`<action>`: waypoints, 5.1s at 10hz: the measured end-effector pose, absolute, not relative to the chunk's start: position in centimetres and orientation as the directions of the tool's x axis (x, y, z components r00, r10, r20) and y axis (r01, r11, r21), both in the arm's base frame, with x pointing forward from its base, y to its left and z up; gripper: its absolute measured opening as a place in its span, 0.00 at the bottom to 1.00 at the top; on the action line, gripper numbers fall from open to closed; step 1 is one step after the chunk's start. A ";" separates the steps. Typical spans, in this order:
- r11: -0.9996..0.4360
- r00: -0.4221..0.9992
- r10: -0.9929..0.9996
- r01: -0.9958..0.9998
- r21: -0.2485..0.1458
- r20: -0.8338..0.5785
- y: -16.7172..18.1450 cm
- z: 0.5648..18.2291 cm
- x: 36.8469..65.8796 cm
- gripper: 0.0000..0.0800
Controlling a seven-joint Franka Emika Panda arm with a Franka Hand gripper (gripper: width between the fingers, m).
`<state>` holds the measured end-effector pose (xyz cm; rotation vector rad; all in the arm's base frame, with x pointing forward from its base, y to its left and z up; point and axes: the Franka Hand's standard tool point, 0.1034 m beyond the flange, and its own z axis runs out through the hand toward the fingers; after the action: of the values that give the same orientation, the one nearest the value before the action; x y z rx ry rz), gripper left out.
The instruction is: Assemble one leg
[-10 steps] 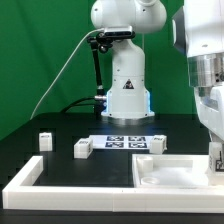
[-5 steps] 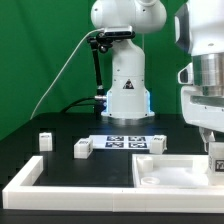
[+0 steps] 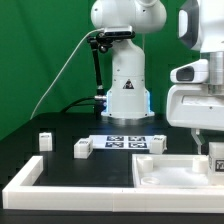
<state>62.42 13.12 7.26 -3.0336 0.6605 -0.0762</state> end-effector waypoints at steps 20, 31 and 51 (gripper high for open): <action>-0.756 0.755 -0.654 -0.650 -0.077 0.051 11.4 7.2 62.6 0.36; -0.013 0.017 -0.999 -0.995 -0.101 -0.037 11.0 7.2 62.2 0.37; -0.999 0.997 0.048 0.047 0.015 0.068 12.1 7.6 62.3 0.67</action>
Offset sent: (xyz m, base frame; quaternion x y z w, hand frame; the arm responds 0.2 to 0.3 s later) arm 0.0060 -0.0015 0.0023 -0.0008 -0.0236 -0.1640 0.9862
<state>62.26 12.13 7.61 -3.1523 -0.0745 -0.1073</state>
